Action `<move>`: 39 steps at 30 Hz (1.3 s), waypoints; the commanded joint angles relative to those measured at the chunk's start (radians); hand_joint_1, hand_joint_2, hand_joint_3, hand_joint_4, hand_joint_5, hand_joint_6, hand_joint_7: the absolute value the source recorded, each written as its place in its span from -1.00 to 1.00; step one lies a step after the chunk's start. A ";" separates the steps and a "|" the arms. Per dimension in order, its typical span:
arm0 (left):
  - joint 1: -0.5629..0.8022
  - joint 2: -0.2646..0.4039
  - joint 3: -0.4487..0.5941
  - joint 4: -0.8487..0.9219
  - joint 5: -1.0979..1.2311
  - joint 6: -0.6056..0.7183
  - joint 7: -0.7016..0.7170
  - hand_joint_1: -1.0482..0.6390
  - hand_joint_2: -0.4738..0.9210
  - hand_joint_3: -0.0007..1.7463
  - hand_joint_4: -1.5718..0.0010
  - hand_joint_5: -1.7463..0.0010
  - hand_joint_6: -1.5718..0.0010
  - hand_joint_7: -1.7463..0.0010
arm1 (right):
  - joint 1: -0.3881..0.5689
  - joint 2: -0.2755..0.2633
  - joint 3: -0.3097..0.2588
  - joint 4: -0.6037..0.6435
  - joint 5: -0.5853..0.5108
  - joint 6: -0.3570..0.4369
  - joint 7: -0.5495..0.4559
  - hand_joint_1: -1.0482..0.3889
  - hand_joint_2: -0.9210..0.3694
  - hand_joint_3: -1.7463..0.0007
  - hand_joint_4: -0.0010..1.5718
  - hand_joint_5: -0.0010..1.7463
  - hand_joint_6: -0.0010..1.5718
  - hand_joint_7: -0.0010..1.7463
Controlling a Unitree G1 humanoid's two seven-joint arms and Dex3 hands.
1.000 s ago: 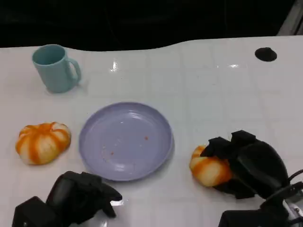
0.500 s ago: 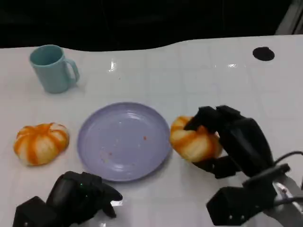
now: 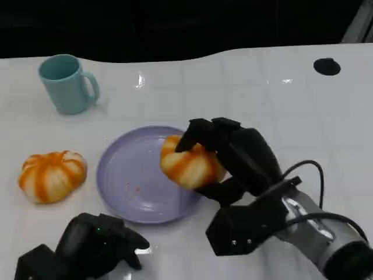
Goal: Grasp the bread from the table and place it into the plate.
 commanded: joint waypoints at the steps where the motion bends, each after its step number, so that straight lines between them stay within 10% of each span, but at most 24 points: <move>1: 0.003 0.014 0.002 0.011 0.000 0.004 -0.006 -1.00 1.00 -0.90 -0.65 -0.17 -0.95 0.63 | -0.085 0.042 0.015 0.135 -0.003 -0.016 -0.046 0.39 -0.07 -0.43 0.21 1.00 0.08 0.73; 8: -0.001 0.015 0.002 0.020 0.002 -0.003 -0.011 -1.00 1.00 -0.90 -0.65 -0.17 -0.95 0.63 | -0.155 0.098 0.015 0.286 0.017 -0.009 -0.024 0.35 -0.30 -0.23 0.05 0.73 0.16 0.20; 12: -0.001 0.013 -0.001 0.021 0.008 -0.006 -0.004 -1.00 1.00 -0.89 -0.64 -0.16 -0.94 0.63 | -0.184 0.085 0.044 0.309 0.000 0.015 0.079 0.20 -0.57 0.30 -0.43 -0.16 -0.20 -0.67; 15: 0.000 0.011 -0.002 0.018 0.010 -0.008 -0.001 -1.00 1.00 -0.88 -0.64 -0.16 -0.95 0.63 | -0.189 0.070 0.069 0.293 -0.019 0.042 0.120 0.00 -0.85 0.72 -0.73 -0.55 -0.44 -0.95; 29: 0.007 0.009 -0.003 0.008 0.012 -0.016 0.003 -1.00 1.00 -0.88 -0.65 -0.15 -0.94 0.64 | -0.126 0.010 0.099 0.131 -0.029 0.078 0.222 -0.43 -1.00 0.79 -0.99 -0.69 -0.66 -0.99; 39: 0.009 0.006 -0.002 0.002 0.010 -0.007 0.007 -1.00 1.00 -0.89 -0.66 -0.15 -0.96 0.63 | 0.016 -0.070 0.019 -0.032 0.092 -0.079 0.224 -0.36 -1.00 0.81 -0.86 -0.51 -0.60 -0.97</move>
